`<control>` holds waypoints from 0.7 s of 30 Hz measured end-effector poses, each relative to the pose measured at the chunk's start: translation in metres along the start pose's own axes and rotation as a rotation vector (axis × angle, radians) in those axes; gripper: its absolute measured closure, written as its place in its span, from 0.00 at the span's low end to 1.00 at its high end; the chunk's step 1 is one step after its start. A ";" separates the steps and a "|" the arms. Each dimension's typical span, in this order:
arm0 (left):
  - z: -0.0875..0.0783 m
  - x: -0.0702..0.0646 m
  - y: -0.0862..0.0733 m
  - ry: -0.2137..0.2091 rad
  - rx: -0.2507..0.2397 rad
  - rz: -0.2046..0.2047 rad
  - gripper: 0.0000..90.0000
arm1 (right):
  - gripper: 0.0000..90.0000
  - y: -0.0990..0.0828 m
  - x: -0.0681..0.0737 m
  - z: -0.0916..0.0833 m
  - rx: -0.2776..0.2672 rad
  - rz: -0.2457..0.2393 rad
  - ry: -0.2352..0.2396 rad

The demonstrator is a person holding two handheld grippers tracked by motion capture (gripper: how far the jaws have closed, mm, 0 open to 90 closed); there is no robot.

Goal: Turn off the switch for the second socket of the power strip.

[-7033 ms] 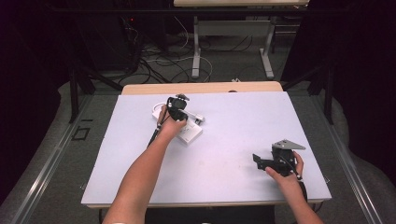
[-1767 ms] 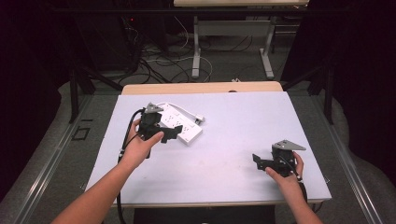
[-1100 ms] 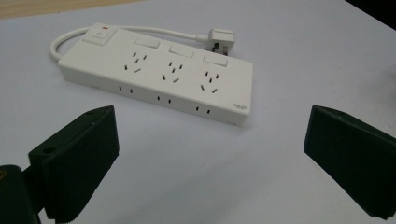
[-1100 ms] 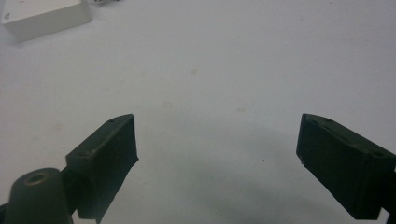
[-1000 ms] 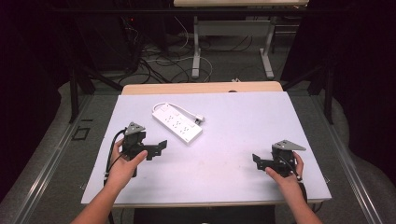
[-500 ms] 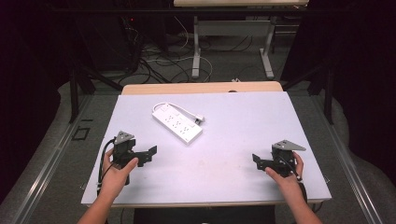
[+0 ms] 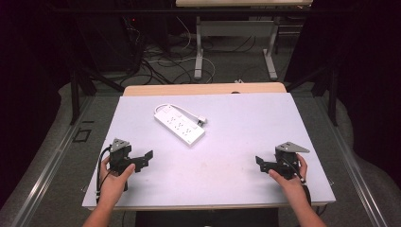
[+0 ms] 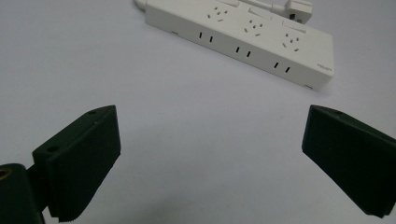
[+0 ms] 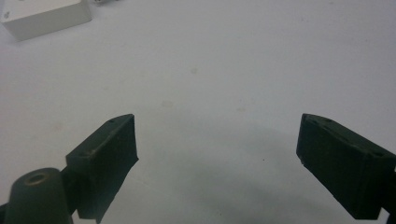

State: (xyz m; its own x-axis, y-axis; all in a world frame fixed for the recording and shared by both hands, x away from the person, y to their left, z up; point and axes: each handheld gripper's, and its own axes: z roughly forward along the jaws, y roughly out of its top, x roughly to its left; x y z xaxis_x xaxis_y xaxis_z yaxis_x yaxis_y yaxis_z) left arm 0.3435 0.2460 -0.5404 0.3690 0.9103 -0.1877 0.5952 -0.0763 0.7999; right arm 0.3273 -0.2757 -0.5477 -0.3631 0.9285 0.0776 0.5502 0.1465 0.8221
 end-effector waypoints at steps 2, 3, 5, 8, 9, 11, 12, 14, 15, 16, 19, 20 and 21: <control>0.001 0.001 -0.003 -0.002 0.006 -0.011 0.05 | 0.13 0.000 0.000 0.000 0.000 0.002 -0.001; 0.001 0.002 -0.004 -0.003 0.002 -0.013 0.05 | 0.13 0.000 0.000 0.000 0.000 -0.001 -0.002; 0.001 0.003 -0.006 -0.001 0.011 -0.010 0.05 | 0.13 0.000 0.000 0.000 -0.001 -0.001 -0.002; 0.002 0.004 -0.009 0.007 0.006 -0.010 0.05 | 0.13 0.000 0.000 0.000 -0.001 -0.001 -0.001; 0.002 0.005 -0.011 0.007 0.005 -0.011 0.05 | 0.13 0.000 0.000 0.000 -0.001 -0.003 -0.003; 0.003 0.005 -0.013 0.005 0.005 -0.012 0.05 | 0.13 0.000 0.000 0.000 0.001 -0.001 -0.001; 0.004 0.005 -0.014 0.004 0.000 -0.009 0.05 | 0.13 0.000 0.000 0.000 0.001 -0.003 -0.001; 0.005 0.005 -0.014 0.000 0.003 -0.007 0.05 | 0.13 0.000 0.001 0.000 0.001 -0.004 0.000; 0.005 0.005 -0.014 -0.001 0.002 -0.006 0.05 | 0.13 0.000 0.001 0.000 0.000 -0.004 0.000; 0.005 0.005 -0.014 -0.002 0.001 -0.006 0.05 | 0.13 0.000 0.001 0.000 0.000 -0.004 0.000; 0.006 0.004 -0.014 -0.002 0.000 0.000 0.05 | 0.13 0.000 0.000 0.000 -0.001 -0.004 -0.001; 0.006 0.004 -0.014 -0.003 -0.001 0.000 0.05 | 0.13 0.000 0.000 0.000 0.000 -0.003 0.000; 0.006 0.004 -0.014 -0.003 0.000 0.001 0.05 | 0.13 0.000 0.000 0.000 -0.001 -0.003 0.000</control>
State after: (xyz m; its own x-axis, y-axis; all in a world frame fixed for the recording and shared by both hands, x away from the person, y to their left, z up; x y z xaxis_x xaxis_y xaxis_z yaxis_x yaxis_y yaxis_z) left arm 0.3405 0.2484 -0.5560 0.3719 0.9089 -0.1885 0.5950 -0.0776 0.7999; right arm 0.3273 -0.2760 -0.5476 -0.3648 0.9281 0.0749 0.5484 0.1491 0.8228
